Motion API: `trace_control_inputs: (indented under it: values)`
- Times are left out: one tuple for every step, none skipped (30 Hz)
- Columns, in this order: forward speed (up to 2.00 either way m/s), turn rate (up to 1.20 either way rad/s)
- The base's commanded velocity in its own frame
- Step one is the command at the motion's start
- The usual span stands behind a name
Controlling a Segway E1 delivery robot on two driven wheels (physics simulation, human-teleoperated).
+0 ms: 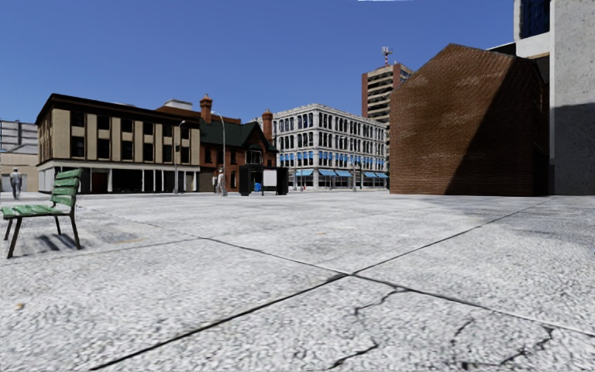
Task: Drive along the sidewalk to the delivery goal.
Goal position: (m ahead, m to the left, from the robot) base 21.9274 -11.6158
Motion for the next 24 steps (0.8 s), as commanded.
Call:
trace_control_inputs:
  values:
    - [2.0, -0.43]
    - [2.0, -0.43]
    - [2.0, -0.43]
    - [2.0, -0.43]
    - [2.0, -0.43]
    - [2.0, -0.43]
    - [2.0, -0.44]
    - [2.0, -0.45]
    - [2.0, -0.45]
    - [2.0, -0.45]
    - [2.0, -0.45]
    - [2.0, -0.45]
    - [2.0, -0.45]
    - [2.0, -0.45]
    - [2.0, -0.45]
    - [2.0, -0.45]
    - [2.0, -0.45]
    - [2.0, -0.45]
    - [2.0, -0.45]
    - [2.0, -0.45]
    - [2.0, -0.45]
    - [2.0, -0.45]
    - [2.0, -0.45]
    - [2.0, -0.45]
